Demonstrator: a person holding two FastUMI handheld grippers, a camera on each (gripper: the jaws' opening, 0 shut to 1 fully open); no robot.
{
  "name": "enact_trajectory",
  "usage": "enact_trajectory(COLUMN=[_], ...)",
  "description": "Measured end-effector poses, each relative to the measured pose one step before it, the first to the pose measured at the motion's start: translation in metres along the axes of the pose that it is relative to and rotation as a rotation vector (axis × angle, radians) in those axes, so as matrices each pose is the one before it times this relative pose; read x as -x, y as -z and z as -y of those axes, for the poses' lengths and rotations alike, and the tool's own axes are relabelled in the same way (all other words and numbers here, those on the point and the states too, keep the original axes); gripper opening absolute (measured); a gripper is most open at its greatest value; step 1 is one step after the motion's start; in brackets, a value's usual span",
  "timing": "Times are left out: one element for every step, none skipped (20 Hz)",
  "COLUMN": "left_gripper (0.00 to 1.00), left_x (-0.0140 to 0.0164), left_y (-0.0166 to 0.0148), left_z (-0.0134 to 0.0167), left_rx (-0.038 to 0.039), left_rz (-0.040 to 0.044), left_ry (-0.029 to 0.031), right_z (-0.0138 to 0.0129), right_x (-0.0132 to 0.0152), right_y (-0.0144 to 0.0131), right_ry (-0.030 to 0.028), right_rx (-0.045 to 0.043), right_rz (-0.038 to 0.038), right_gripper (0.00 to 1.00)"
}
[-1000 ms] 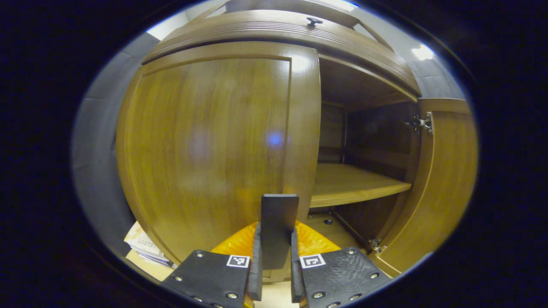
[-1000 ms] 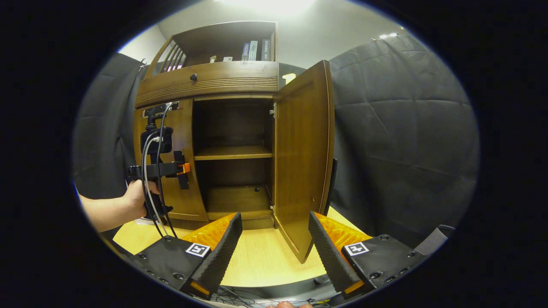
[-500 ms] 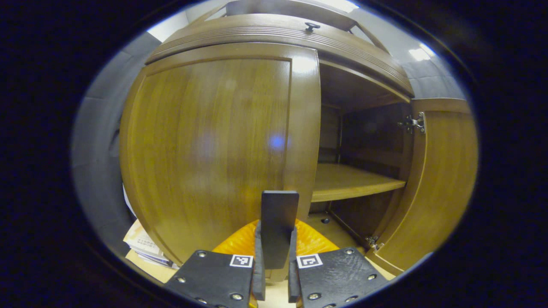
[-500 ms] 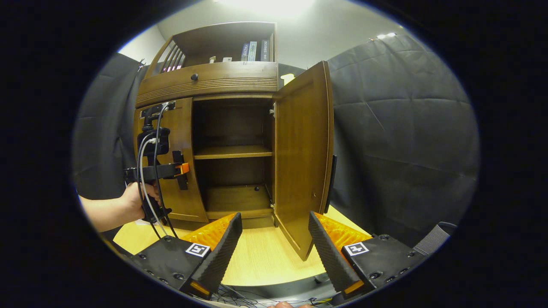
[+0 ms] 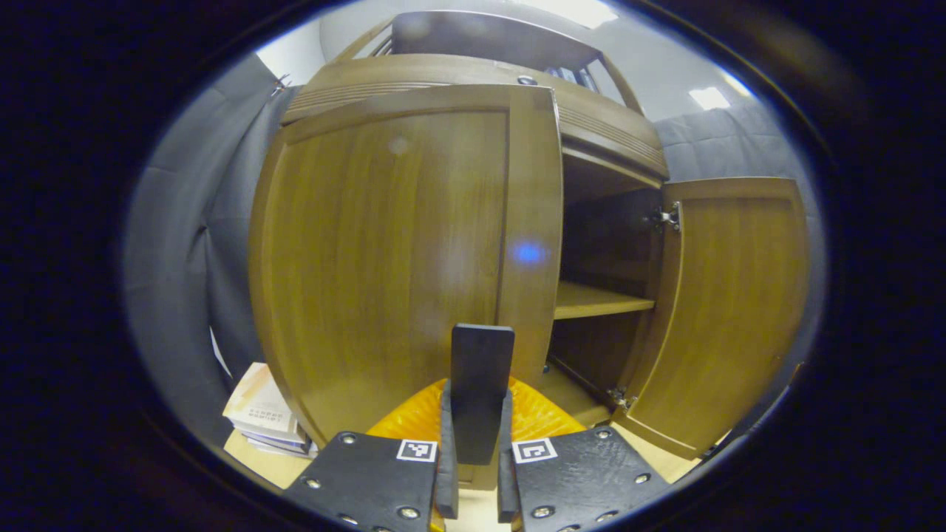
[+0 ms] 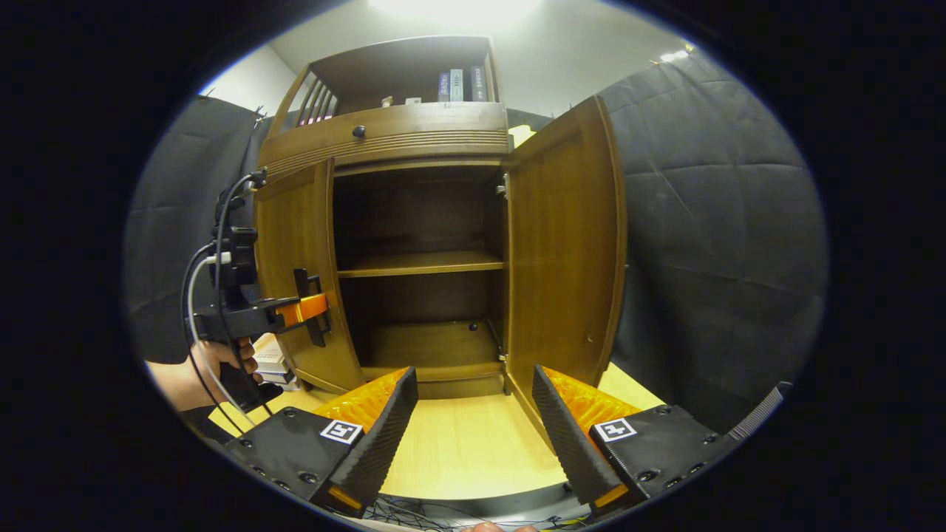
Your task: Open the right door of the double-door shoe cabinet with the right hand, and open the left door with the left hand.
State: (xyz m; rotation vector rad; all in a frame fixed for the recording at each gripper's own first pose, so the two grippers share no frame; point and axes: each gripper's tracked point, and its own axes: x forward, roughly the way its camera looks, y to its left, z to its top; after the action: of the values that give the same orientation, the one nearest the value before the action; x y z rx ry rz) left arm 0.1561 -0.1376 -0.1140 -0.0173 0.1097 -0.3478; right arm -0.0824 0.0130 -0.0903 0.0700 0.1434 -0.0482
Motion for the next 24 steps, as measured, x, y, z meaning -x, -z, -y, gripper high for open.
enact_trajectory(left_gripper=[0.23, 0.24, 0.24, 0.24, 0.24, 0.24, 0.24, 0.24, 0.24, 0.24, 0.24, 0.24, 0.23, 0.22, 0.2, 0.2, 0.2, 0.2, 0.23, 0.23, 0.23, 0.23, 0.23, 0.23], left_x=[0.0074, 0.00861, 0.00772, 0.00697, 0.00746, 0.0061, 0.00605, 0.00642, 0.0056, 0.00564, 0.0068, 0.00606, 0.00588, 0.00614, 0.0066, 0.00597, 0.00905, 0.00619, 0.00468, 0.00358, 0.00426, 0.00405, 0.00374, 0.00409], left_y=[-0.00049, 0.0002, 0.00003, 0.00108, -0.00005, 0.00074, -0.00086, 0.00045, -0.00026, 0.00037, -0.00123, 0.00087, -0.00237, 0.00144, -0.00045, 0.00024, -0.00101, 0.00088, -0.00126, 0.00024, 0.00018, 0.0008, -0.00156, -0.00099], left_z=[-0.00222, -0.00234, -0.00217, -0.00299, -0.00328, -0.00211, -0.00263, -0.00329, -0.0027, -0.00342, -0.00445, -0.00485, -0.00452, -0.00498, -0.00651, -0.00603, -0.00575, -0.00643, -0.00621, -0.00546, -0.00654, -0.0067, -0.00551, -0.00593], left_rx=[-0.00062, -0.00094, 0.00086, 0.00231, 0.00219, 0.00121, 0.00164, 0.00101, 0.00034, 0.00014, 0.0042, 0.00318, -0.00325, -0.00394, -0.00266, 0.0012, 0.00333, 0.00457, 0.00602, 0.00438, 0.00542, 0.01448, 0.02143, 0.01613], left_rz=[0.00842, 0.0079, 0.00546, 0.00396, 0.00194, 0.0027, 0.00277, 0.00235, 0.00233, 0.00064, -0.00256, 0.00012, 0.00673, -0.00216, 0.00407, -0.00122, 0.004, 0.00119, 0.00295, 0.00153, -0.00151, -0.00535, 0.00523, 0.00076], left_ry=[0.00622, 0.0039, 0.00174, -0.00065, -0.00244, -0.00399, -0.00508, -0.00537, -0.00498, -0.00436, -0.00788, -0.00867, -0.0079, -0.00933, -0.01206, -0.01317, -0.01323, -0.01036, -0.00868, -0.00856, -0.00403, -0.00624, -0.00618, -0.008], right_z=[-0.00507, -0.00397, -0.00427, -0.00397, -0.00447, -0.00353, -0.00467, -0.00487, -0.00298, -0.0032, -0.00315, -0.00364, -0.00308, -0.00327, -0.0035, -0.00286, -0.00263, -0.00239, -0.00234, -0.00277, -0.00189, -0.00167, -0.00354, -0.00437], right_x=[-0.00174, -0.00211, -0.00257, -0.00281, -0.00325, -0.00317, -0.00346, -0.00344, -0.00353, -0.00282, -0.00328, -0.00287, -0.00401, -0.00336, -0.00267, -0.00173, -0.00236, -0.00182, -0.00203, -0.0015, -0.0009, -0.00118, -0.00223, -0.00175], right_y=[-0.00102, -0.00078, -0.00028, 0.00071, -0.00033, 0.00112, -0.00047, -0.00044, -0.00127, -0.00023, -0.0014, 0.00005, -0.00116, 0.00008, 0.0, -0.00107, -0.00057, 0.00095, -0.00065, -0.00057, 0.00153, 0.00144, 0.00159, 0.00007], right_ry=[-0.01542, -0.01256, -0.01308, -0.0138, -0.01405, -0.01384, -0.01432, -0.0126, -0.01016, -0.00912, -0.01065, -0.00994, -0.01059, -0.01214, -0.01201, -0.01003, -0.00836, -0.00818, -0.00796, -0.00796, -0.00776, -0.00861, -0.01112, -0.01171], right_rx=[0.00256, 0.00499, 0.00479, 0.00286, 0.00141, 0.00168, 0.0005, 0.00056, 0.00126, 0.00104, 0.00043, 0.00093, 0.00127, 0.00075, 0.00083, 0.00198, 0.00274, 0.00162, 0.00017, 0.00007, 0.00018, -0.0005, -0.0028, -0.00398], right_rz=[0.00268, 0.00191, 0.00004, -0.00113, -0.00081, -0.00143, -0.00246, -0.00111, -0.00008, 0.00058, -0.00061, -0.00025, -0.00062, -0.00208, -0.00123, 0.00143, -0.00068, -0.00073, 0.00069, 0.00018, -0.00105, -0.00398, -0.00959, -0.00707], right_gripper=[0.93, 0.93, 0.93, 0.93, 0.93, 0.93, 0.93, 0.93, 0.93, 0.93, 0.93, 0.93, 0.93, 0.93, 0.93, 0.93, 0.93, 0.98, 0.93, 0.93, 0.93, 0.93, 0.93, 0.93])
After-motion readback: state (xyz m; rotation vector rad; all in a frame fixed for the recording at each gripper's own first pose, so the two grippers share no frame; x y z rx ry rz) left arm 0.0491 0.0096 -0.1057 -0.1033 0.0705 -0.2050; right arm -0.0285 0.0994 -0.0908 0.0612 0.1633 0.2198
